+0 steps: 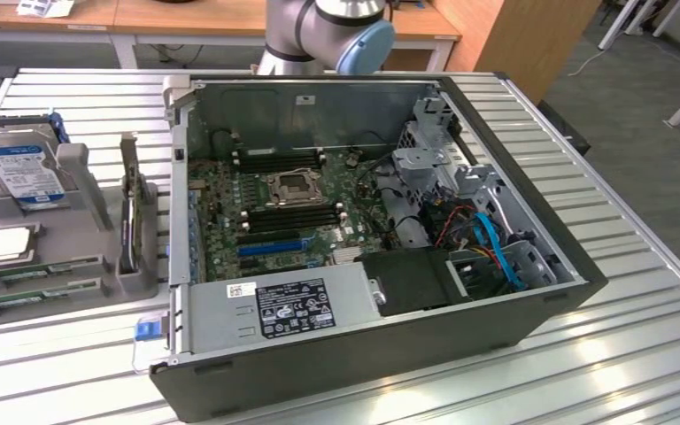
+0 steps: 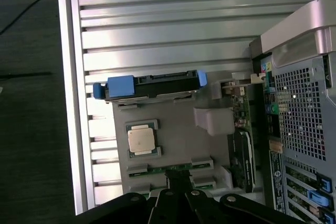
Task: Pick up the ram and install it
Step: 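Reach for the ram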
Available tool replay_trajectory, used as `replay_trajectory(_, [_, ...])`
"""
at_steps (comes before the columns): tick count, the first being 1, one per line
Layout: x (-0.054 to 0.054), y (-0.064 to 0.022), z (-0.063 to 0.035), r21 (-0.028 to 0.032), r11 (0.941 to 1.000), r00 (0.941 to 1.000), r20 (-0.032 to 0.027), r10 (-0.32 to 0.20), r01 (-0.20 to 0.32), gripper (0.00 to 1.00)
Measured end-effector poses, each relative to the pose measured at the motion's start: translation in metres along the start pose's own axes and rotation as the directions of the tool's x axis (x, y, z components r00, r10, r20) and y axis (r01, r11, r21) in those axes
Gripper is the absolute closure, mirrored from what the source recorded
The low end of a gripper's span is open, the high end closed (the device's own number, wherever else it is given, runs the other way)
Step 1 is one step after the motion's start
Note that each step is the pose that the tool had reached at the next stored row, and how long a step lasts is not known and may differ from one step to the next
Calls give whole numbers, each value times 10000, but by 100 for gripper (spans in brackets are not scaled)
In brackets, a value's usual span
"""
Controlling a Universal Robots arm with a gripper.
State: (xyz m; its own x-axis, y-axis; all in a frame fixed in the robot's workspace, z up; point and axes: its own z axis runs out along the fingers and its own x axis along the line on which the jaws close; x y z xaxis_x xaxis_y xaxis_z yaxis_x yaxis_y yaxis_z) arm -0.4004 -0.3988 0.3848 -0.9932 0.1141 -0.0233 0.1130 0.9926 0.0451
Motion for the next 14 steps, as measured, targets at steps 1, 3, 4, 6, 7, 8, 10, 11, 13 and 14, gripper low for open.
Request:
replay_trajectory(1, [10, -1, 0, 0, 10000, 10000, 0, 4, -4, 90])
replay_trajectory(3, [12, -1, 0, 1, 10000, 10000, 0, 3, -3, 90])
replay_trajectory(4, [12, -1, 0, 0, 10000, 10000, 0, 2, -2, 90])
replay_trajectory(6, [12, -1, 0, 0, 10000, 10000, 0, 3, -3, 90])
replay_trajectory(7, [13, -1, 0, 0, 10000, 10000, 0, 3, -3, 90])
replay_trajectory(8, [13, -1, 0, 0, 10000, 10000, 0, 3, -3, 90])
replay_trajectory(10, [13, -2, -1, 1, 10000, 10000, -1, 3, -3, 90])
replay_trajectory(11, [14, -4, 0, 0, 10000, 10000, 0, 4, -4, 90])
replay_trajectory(13, [11, -24, -2, 1, 10000, 10000, -1, 3, -3, 90])
replay_trajectory(14, [9, -39, -2, 0, 10000, 10000, 0, 3, -3, 90])
